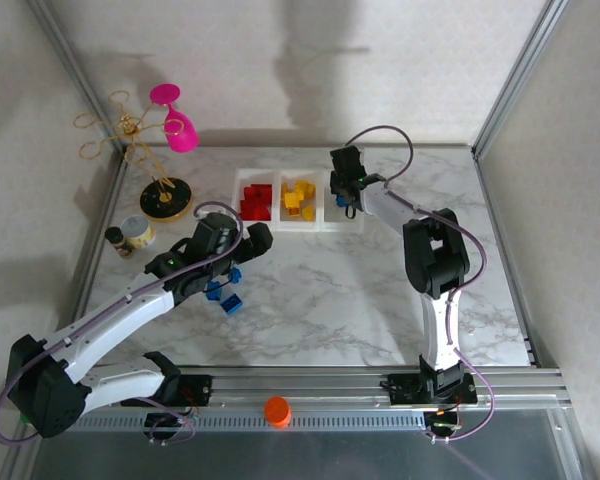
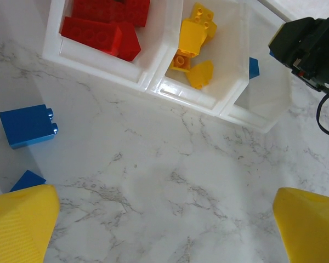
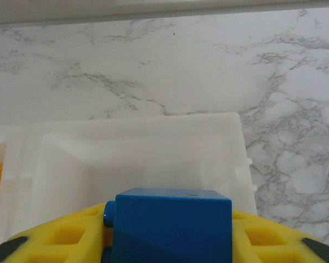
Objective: Sort the legos into containers by color
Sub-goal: Place the lego in the container.
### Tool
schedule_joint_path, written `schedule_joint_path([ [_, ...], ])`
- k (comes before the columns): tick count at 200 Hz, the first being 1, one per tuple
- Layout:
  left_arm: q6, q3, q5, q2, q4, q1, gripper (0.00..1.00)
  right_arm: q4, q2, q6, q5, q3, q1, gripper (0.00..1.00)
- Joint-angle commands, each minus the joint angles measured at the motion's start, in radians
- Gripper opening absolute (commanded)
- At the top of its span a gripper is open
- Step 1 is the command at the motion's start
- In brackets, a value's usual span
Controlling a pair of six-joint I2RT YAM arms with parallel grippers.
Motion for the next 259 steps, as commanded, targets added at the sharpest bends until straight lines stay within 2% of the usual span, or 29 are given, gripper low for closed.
schedule_joint_path([
  [1, 0.023, 0.037, -0.025, 0.010, -0.001, -0.006, 1.00, -0.016, 0.041, -0.009, 0.005, 0.031, 0.001, 0.37],
  [79, 0.027, 0.043, -0.040, -0.003, -0.016, -0.005, 1.00, -0.018, 0.028, 0.004, 0.042, -0.009, 0.000, 0.46],
  [166, 0.031, 0.063, -0.045, -0.011, -0.037, -0.005, 1.00, -0.023, -0.067, -0.008, 0.024, 0.008, 0.010, 0.56],
  [212, 0.035, 0.075, -0.082, -0.048, -0.080, -0.004, 1.00, -0.028, -0.167, -0.002, -0.009, -0.015, 0.065, 0.60],
  [259, 0.020, 0.048, -0.139, -0.155, -0.170, -0.002, 1.00, 0.008, -0.289, 0.053, -0.069, -0.169, 0.186, 0.65],
])
